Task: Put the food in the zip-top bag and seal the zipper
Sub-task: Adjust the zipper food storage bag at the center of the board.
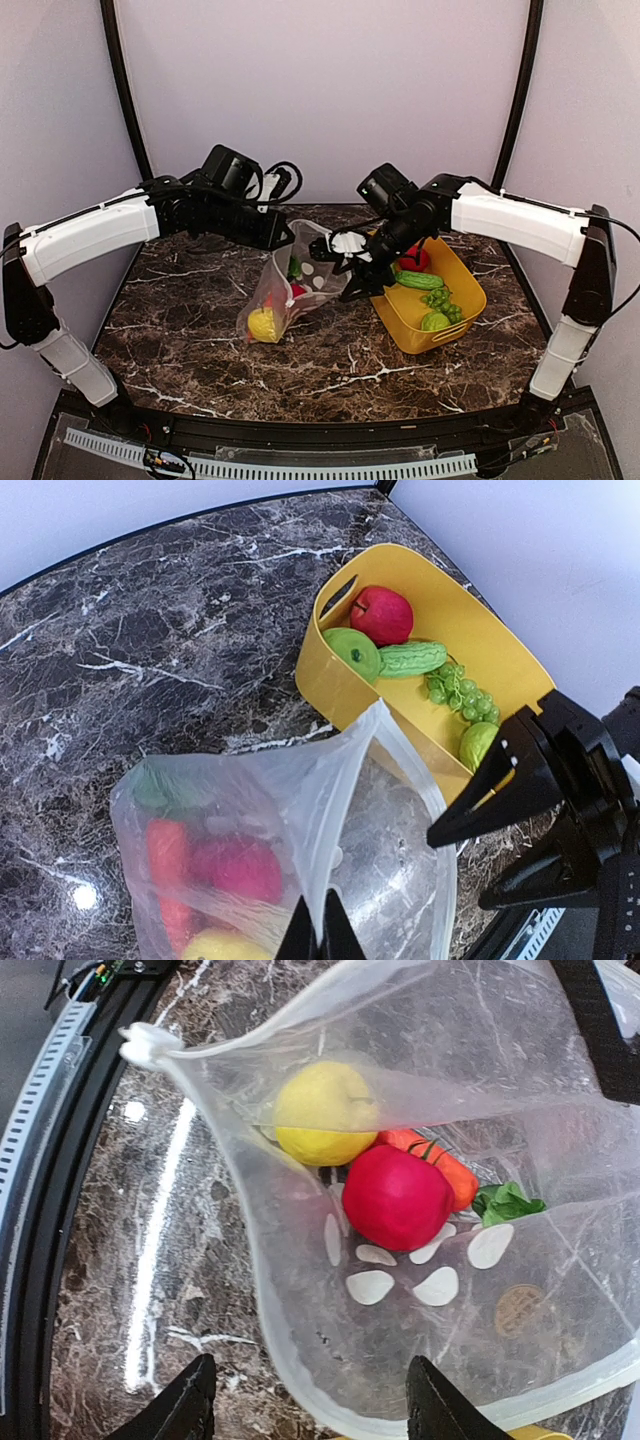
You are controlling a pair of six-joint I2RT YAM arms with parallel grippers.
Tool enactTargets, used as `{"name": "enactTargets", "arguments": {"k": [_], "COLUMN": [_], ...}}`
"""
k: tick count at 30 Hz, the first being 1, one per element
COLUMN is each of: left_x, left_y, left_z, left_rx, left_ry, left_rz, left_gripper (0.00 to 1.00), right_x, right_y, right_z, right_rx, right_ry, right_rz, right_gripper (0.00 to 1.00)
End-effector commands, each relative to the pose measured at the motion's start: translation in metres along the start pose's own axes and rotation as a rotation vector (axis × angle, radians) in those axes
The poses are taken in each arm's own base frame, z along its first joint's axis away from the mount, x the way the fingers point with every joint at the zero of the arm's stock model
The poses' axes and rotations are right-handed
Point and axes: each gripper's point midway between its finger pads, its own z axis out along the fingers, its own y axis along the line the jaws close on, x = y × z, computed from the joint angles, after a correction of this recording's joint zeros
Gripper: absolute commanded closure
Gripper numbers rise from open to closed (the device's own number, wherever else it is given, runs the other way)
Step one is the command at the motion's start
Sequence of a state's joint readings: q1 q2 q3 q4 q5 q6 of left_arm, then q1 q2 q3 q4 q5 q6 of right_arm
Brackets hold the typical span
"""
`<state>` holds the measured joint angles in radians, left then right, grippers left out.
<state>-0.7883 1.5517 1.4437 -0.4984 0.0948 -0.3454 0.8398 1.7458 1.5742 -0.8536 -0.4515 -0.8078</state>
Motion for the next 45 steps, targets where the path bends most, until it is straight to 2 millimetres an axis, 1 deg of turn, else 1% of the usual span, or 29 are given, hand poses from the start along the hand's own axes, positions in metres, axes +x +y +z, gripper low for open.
{"name": "enactTargets", "arguments": {"k": [1,3,5,8,10,11,13,14,16,18,19,21,23,25,26,29,32,37,41,43,45], "left_x": [0.008,0.009,0.009,0.009,0.008,0.007,0.007,0.007,0.008,0.009,0.009,0.012,0.015,0.017,0.017,0.017,0.013,-0.005,-0.013,-0.013,-0.010], "left_y": [-0.006,-0.007,-0.008,-0.009,-0.007,-0.007,-0.007,-0.006,-0.001,0.004,0.007,0.010,0.014,0.018,0.021,0.027,0.028,0.019,0.017,0.017,0.018], "left_z": [-0.007,-0.007,-0.009,-0.013,-0.015,-0.016,-0.018,-0.018,-0.018,-0.018,-0.017,-0.016,-0.015,-0.016,-0.017,-0.020,-0.024,-0.035,-0.040,-0.040,-0.039], "left_rx": [0.032,0.038,0.042,0.042,0.032,0.030,0.027,0.022,-0.007,-0.043,-0.058,-0.078,-0.099,-0.128,-0.143,-0.183,-0.197,-0.162,-0.161,-0.155,-0.154], "left_ry": [0.048,0.056,0.058,0.055,0.050,0.048,0.048,0.051,0.059,0.076,0.080,0.107,0.128,0.145,0.150,0.149,0.135,0.068,0.031,0.029,0.031], "left_rz": [0.036,0.032,0.029,0.035,0.038,0.038,0.042,0.045,0.050,0.051,0.051,0.047,0.043,0.036,0.034,0.026,0.029,0.050,0.055,0.055,0.056], "left_gripper": [0.99,0.99,0.99,0.99,0.99,0.99,0.99,0.99,0.99,0.97,0.94,0.88,0.86,0.91,0.96,0.99,0.99,0.99,0.99,0.99,0.99], "right_x": [-0.002,-0.002,-0.003,-0.003,-0.001,-0.001,-0.006,-0.012,-0.029,-0.047,-0.053,-0.056,-0.052,-0.046,-0.044,-0.047,-0.057,-0.071,-0.080,-0.079,-0.076], "right_y": [-0.025,-0.026,-0.022,-0.013,-0.008,-0.007,-0.009,-0.009,-0.008,-0.006,-0.005,-0.004,-0.002,-0.002,-0.001,0.004,0.009,0.014,0.019,0.016,0.011], "right_z": [0.015,0.023,0.029,0.035,0.036,0.036,0.031,0.026,0.012,-0.003,-0.008,-0.010,-0.005,0.002,0.005,0.008,0.002,-0.014,-0.035,-0.048,-0.064], "right_rx": [0.102,0.098,0.085,0.064,0.060,0.066,0.089,0.099,0.114,0.134,0.139,0.144,0.142,0.136,0.130,0.115,0.105,0.087,0.082,0.087,0.097], "right_ry": [0.025,0.036,0.046,0.066,0.083,0.089,0.091,0.081,0.046,0.005,-0.005,0.000,0.022,0.043,0.050,0.040,0.016,-0.019,-0.055,-0.076,-0.103], "right_rz": [-0.044,-0.050,-0.065,-0.100,-0.124,-0.131,-0.136,-0.140,-0.153,-0.175,-0.185,-0.196,-0.205,-0.206,-0.203,-0.201,-0.205,-0.178,-0.153,-0.123,-0.082], "right_gripper": [0.37,0.40,0.45,0.58,0.69,0.80,0.94,0.97,0.98,0.99,0.99,0.99,0.99,0.99,0.99,0.99,0.98,0.81,0.63,0.59,0.58]}}
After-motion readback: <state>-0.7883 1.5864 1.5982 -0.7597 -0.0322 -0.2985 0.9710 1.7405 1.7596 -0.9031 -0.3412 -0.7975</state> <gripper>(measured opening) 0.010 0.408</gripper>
